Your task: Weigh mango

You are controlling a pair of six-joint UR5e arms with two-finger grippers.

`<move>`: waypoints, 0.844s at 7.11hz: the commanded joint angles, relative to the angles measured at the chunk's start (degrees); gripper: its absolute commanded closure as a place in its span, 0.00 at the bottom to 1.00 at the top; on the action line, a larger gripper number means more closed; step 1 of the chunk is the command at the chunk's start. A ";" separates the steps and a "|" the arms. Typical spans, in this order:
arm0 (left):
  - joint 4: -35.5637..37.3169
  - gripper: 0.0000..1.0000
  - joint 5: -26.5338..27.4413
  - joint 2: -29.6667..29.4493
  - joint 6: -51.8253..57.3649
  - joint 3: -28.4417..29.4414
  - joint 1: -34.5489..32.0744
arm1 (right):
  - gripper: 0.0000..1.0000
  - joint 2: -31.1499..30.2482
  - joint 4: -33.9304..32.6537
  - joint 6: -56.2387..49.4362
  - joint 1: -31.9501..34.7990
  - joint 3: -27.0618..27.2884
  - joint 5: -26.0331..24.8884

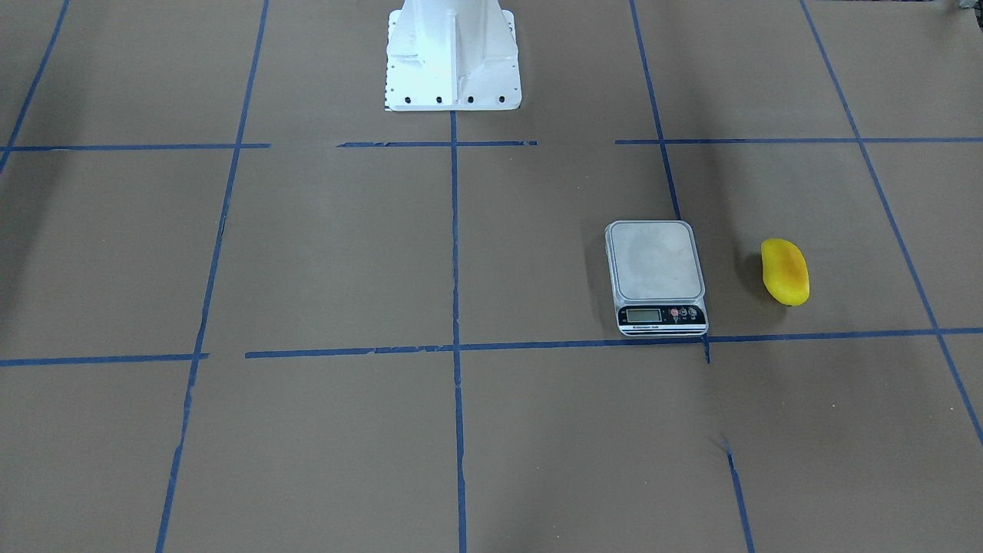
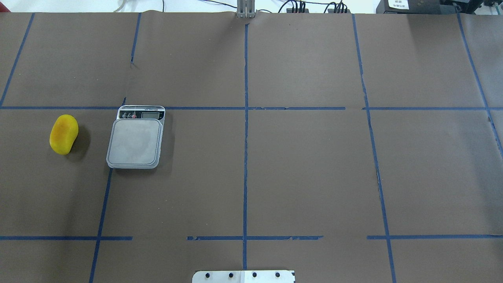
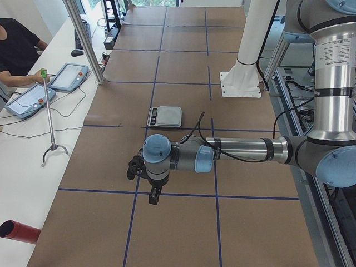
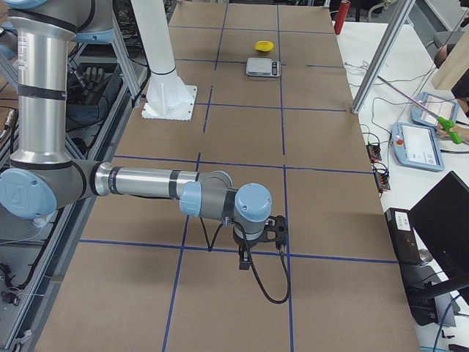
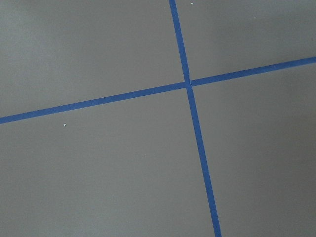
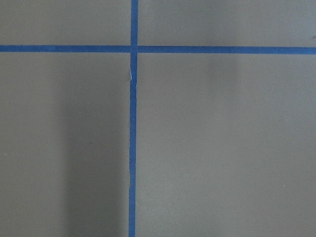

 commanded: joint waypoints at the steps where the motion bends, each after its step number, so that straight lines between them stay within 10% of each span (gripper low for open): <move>1: -0.04 0.00 0.13 0.00 0.48 0.00 0.00 | 0.00 0.00 0.00 0.09 0.00 0.02 0.00; 6: -0.57 0.00 -0.66 -3.78 -16.73 -12.81 3.66 | 0.00 0.00 0.00 0.00 0.00 -0.06 0.00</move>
